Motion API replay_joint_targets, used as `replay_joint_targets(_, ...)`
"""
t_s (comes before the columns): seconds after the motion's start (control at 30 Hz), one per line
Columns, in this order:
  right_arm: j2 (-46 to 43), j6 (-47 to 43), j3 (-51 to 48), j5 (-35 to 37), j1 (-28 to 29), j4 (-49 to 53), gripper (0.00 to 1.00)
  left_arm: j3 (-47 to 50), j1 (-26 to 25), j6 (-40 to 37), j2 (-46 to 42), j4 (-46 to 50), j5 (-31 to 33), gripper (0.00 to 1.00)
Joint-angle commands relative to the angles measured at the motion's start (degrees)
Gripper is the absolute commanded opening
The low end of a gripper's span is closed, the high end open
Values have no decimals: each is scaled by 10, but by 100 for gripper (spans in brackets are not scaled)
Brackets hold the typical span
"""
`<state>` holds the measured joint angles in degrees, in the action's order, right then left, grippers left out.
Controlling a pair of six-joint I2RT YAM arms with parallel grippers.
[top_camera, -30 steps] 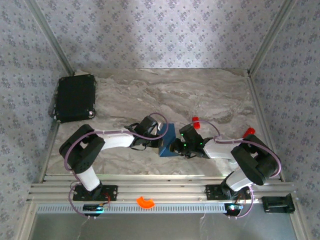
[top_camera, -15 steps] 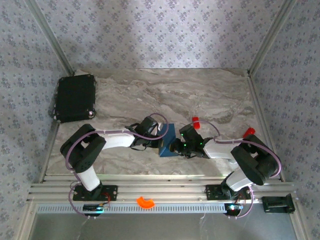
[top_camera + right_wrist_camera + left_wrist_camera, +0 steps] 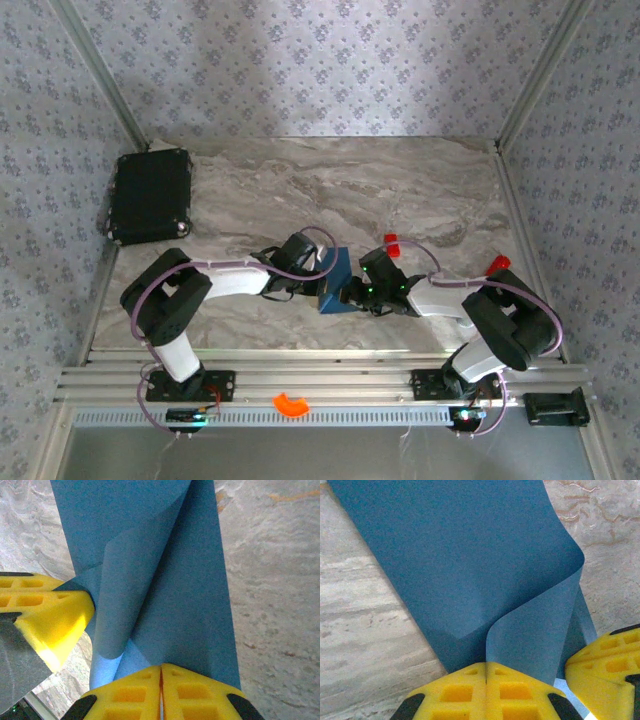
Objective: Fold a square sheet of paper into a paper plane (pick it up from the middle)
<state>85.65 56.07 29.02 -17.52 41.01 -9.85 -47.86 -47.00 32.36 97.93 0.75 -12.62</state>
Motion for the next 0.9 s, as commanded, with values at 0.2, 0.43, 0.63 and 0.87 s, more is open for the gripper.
replay_joint_targets(0.2,4,-11,-9,27,-7,47,10,-16,-4,-12,17,-7,-3,5)
replay_joint_targets(0.43,3,-11,-9,21,-7,40,11,-5,-5,-13,22,0,1,4)
replay_joint_targets(0.63,-29,-8,2,9,-15,25,14,2,-6,-13,18,5,3,4)
replay_joint_targets(0.87,-46,18,4,-25,-42,-25,7,-4,-6,-15,24,14,3,4)
